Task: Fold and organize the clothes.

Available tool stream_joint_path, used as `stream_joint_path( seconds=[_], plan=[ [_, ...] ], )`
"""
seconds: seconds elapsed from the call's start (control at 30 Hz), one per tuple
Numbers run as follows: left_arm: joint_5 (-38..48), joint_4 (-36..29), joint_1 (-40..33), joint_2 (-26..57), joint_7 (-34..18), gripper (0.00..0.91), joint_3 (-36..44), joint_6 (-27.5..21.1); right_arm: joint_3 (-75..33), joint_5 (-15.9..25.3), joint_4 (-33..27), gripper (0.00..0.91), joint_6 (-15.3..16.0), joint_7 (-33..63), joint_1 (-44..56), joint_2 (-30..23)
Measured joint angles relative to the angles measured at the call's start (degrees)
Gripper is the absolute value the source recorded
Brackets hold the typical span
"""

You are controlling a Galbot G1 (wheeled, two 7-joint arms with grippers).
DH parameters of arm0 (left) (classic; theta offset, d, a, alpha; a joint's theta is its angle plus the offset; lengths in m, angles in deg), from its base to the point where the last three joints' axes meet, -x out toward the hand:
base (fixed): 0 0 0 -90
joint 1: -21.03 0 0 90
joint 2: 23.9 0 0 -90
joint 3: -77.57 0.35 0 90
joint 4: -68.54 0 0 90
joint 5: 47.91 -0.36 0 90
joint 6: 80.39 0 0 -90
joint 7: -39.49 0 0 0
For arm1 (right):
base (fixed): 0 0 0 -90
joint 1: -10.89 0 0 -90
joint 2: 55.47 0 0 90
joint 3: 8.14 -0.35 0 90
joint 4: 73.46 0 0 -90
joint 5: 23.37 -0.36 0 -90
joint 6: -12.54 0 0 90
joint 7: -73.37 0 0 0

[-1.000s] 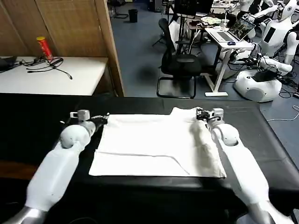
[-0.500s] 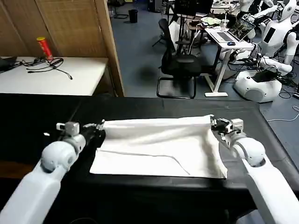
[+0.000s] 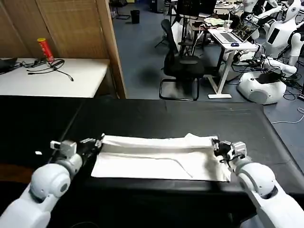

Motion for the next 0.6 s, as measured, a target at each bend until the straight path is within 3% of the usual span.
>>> stream_joint_path(
  seconds=[0.3,0.33,0.37,0.6],
  plan=[
    [-4.74,-0.52,5.49,-1.57,0.53,0.156,-0.98,0.23,0.2,0.13,0.35,0.088,0.09,-0.05,1.4,-0.23],
    [-5.02,-0.36,5.85,-1.68,0.54,0.712,-1.04,0.3,0.23,0.13,0.4,0.107,0.09,-0.08,1.4,-0.23],
    [-5.28,-0.11,6.15,-1.79,0.55,0.878,-1.12,0.35,0.2,0.08,0.5,0.878,0.09,-0.17,1.41,-0.23],
    [-9.24,-0.67,7.9,-2.9,2.44,0.878,-1.54,-0.39,-1.75,-3.01,2.85,0.878,1.02,-0.27,3.12,0.48]
  ],
)
